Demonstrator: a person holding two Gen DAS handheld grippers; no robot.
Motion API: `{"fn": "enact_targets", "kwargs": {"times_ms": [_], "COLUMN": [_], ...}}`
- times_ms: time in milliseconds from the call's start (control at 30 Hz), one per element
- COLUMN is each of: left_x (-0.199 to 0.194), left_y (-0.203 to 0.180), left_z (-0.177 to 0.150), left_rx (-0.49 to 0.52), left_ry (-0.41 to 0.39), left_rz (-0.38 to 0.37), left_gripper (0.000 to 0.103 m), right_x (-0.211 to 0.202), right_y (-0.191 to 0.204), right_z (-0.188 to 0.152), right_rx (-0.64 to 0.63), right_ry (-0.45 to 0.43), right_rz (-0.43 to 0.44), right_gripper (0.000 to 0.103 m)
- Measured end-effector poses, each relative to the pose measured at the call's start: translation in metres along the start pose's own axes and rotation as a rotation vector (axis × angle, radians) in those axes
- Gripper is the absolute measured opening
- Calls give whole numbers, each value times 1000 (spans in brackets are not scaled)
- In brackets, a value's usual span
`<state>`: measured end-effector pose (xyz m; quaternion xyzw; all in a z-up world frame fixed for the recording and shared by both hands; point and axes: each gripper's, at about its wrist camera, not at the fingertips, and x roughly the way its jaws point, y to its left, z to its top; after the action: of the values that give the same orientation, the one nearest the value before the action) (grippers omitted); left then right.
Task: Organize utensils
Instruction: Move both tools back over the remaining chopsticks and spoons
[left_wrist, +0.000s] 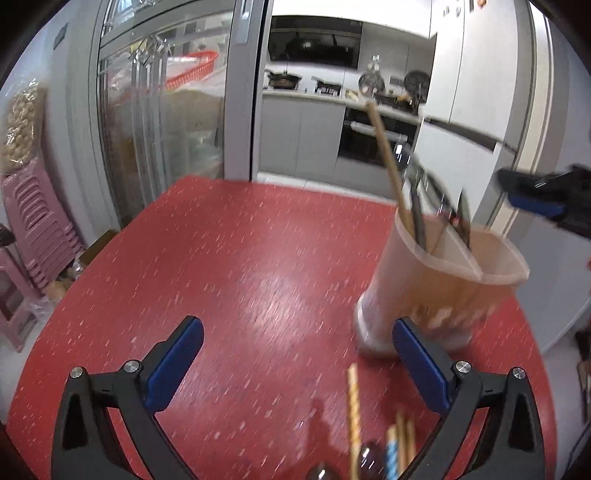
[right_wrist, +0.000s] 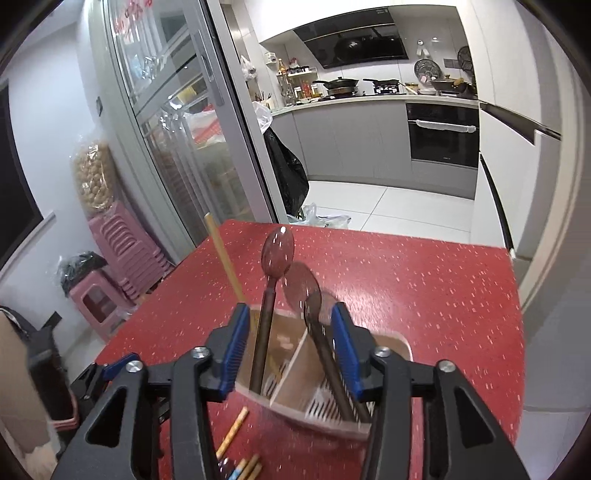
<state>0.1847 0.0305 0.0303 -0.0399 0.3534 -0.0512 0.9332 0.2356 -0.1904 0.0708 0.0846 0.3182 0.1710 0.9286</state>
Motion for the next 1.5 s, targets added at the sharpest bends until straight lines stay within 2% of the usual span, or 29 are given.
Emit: {"fn": "enact_targets", "kwargs": {"times_ms": [100,267,567,767,1067,1500], "left_x": [-3,-11,-19,-26,-20,-18], "left_y": [6,10,21,24,17,16], "left_z": [-17,-46,-100,-121,-128,-130], "left_rx": [18,39,18,18,45,50], "left_ry": [62,128,254,288,340,338], "left_rz": [-22,12,36,51,47,53], "left_gripper": [103,103,103,103,103,103], "right_x": [-16,-25,-8,5,25,41], "right_y": [0,2,1,5,36,75], "right_z": [-19,-62,-141,-172,-177,-182], "right_rx": [25,89,212,251,189,28], "right_ry": [17,112,315,407,460,489], "right_rz": [5,0,0,-24,-92,-209], "right_gripper": [51,51,51,51,51,50]}}
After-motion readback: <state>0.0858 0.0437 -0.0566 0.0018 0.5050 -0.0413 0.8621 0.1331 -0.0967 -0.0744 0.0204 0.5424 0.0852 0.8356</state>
